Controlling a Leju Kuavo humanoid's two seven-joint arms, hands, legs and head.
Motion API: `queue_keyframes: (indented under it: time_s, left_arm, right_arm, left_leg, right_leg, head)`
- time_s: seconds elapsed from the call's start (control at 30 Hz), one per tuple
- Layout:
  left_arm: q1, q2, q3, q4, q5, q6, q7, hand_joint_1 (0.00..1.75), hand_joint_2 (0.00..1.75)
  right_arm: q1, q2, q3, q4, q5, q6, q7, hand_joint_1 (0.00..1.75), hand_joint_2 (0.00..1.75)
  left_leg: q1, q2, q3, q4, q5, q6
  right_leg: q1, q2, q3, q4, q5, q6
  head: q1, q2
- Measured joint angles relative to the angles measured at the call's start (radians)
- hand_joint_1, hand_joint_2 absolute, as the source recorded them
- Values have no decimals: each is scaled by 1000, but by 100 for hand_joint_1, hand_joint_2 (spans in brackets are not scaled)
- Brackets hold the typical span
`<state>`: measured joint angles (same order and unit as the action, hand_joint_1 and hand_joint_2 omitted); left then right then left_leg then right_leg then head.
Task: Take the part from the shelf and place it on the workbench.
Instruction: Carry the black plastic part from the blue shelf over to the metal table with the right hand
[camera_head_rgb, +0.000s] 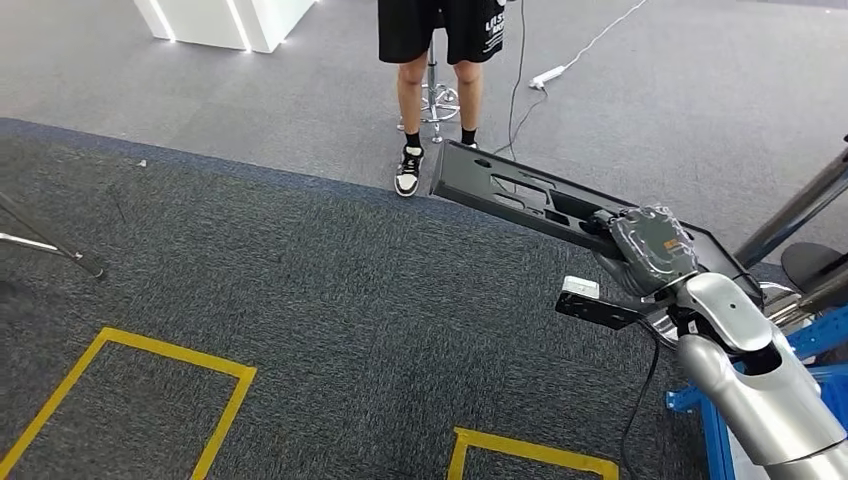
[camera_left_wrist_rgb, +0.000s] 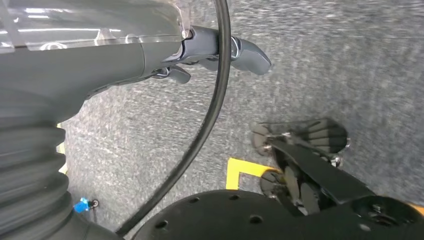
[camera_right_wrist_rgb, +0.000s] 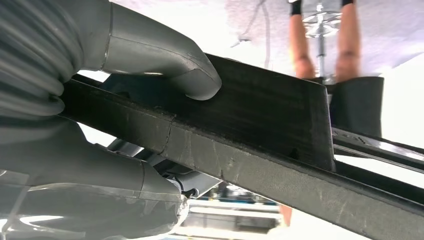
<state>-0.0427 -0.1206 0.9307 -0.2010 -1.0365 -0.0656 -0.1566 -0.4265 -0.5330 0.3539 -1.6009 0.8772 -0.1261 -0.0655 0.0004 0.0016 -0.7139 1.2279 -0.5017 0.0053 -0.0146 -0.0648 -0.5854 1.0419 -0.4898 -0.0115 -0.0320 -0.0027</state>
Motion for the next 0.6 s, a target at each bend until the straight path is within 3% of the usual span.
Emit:
queue_keyframes:
  time_s: [0.07,0.1,0.13,0.2,0.23,0.3,0.33,0.4,0.43,0.47,0.53,0.6]
  left_arm:
    - [0,2,3,0,0,0,0,0,175]
    - [-1,3,4,0,0,0,-1,0,175]
    - [-2,5,6,0,0,0,-1,0,175]
    - [1,7,10,0,0,0,-2,0,175]
    - [2,8,11,0,0,0,-2,0,175]
    - [3,9,13,0,0,0,-2,0,175]
    - [1,9,13,0,0,0,-2,0,175]
    - [-1,9,14,0,0,-1,-2,0,175]
    - [-1,9,14,0,0,-1,-2,0,175]
    - [-1,9,14,0,0,-1,-2,0,175]
    - [1,9,14,0,0,-1,-2,0,175]
    - [0,10,14,0,-1,-1,-2,0,175]
  right_arm:
    - [-12,5,9,2,3,2,6,175,175]
    - [-18,7,13,3,4,2,9,175,175]
    - [-21,10,17,4,5,3,10,175,175]
    - [-25,16,24,7,7,5,12,175,175]
    - [-26,19,28,8,7,5,13,175,175]
    - [-29,23,30,10,8,6,13,175,175]
    - [-31,23,31,11,9,6,13,175,175]
    - [-30,24,34,16,9,6,14,175,175]
    - [-29,24,35,19,9,7,14,175,175]
    - [-29,25,36,21,10,7,14,175,175]
    - [-31,26,37,24,10,7,15,175,175]
    - [-37,29,40,27,11,8,17,175,175]
  left_leg:
    - [-13,38,70,-133,47,14]
    - [-20,51,89,-171,56,20]
    - [-25,56,95,-185,55,25]
    - [-24,33,99,-198,62,34]
    - [-21,21,106,-209,68,39]
    - [-14,1,121,-229,78,49]
    - [-15,-9,123,-231,80,51]
    - [-14,-33,123,-229,80,53]
    - [-14,-47,123,-227,79,52]
    - [-13,-61,123,-223,77,50]
    - [-9,-88,121,-208,67,40]
    - [-6,-112,109,-188,58,28]
  right_leg:
    - [3,-21,6,-1,-5,3]
    - [4,-31,9,-2,-7,7]
    - [4,-40,10,-3,-8,11]
    - [4,-57,17,-7,-11,20]
    - [3,-47,19,-2,-18,24]
    - [0,6,-3,59,-58,28]
    - [-1,35,-31,119,-87,29]
    - [-3,57,-96,236,-128,31]
    - [-5,58,-113,259,-124,33]
    - [-7,60,-110,239,-97,36]
    - [-17,82,-63,123,-23,42]
    - [-23,121,-24,30,8,43]
  head:
    - [0,0]
    - [0,0]
    - [0,0]
    - [0,0]
    - [0,0]
    - [0,0]
    - [0,0]
    - [0,0]
    - [0,0]
    - [0,0]
    - [0,0]
    - [0,0]
